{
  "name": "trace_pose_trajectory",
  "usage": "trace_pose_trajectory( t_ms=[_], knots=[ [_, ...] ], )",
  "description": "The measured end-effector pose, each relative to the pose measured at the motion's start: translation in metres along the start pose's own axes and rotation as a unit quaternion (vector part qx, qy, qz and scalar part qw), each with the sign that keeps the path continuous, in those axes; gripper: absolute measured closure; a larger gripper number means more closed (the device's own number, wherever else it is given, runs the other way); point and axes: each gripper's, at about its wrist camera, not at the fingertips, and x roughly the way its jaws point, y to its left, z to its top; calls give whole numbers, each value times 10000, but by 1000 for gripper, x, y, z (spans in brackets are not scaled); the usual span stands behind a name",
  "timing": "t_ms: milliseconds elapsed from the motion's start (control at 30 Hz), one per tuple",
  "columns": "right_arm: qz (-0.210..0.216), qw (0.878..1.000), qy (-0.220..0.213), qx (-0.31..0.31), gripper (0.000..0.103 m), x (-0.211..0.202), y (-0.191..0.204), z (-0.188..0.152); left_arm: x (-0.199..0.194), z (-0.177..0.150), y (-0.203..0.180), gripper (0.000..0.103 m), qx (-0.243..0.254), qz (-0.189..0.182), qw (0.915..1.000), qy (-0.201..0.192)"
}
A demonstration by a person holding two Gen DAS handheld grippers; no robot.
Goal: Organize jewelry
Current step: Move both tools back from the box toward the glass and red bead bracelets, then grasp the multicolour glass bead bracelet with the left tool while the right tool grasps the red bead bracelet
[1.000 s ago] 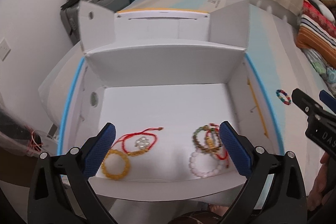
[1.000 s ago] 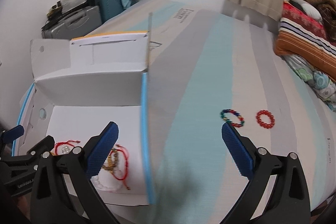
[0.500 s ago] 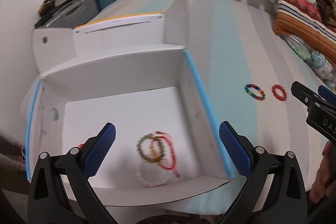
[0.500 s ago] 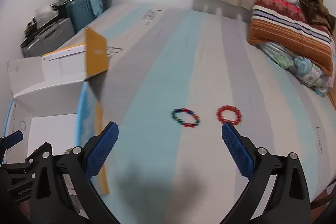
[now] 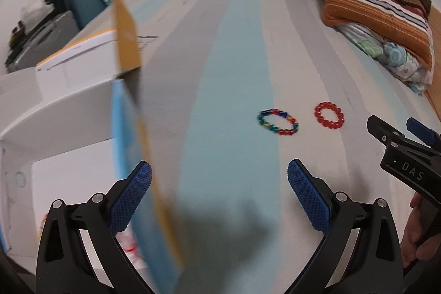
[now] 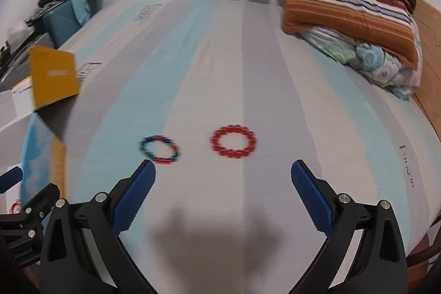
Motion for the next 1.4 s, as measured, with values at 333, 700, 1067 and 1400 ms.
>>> trace_pose_trajectory(
  t_ms=[333,700,1067,1400],
  knots=[
    [-50,9997,230,16,8,64,-24,11,66,20,-46,6,69,-243,9996,106],
    [130,9978,642,-96,8,136,-19,21,134,32,-68,6,214,-237,9988,362],
    [189,9956,914,-116,16,182,-15,18,167,34,-75,7,270,-278,9985,385],
    [393,9948,888,-292,53,187,-9,16,174,31,-79,24,349,-134,9989,273]
  ],
)
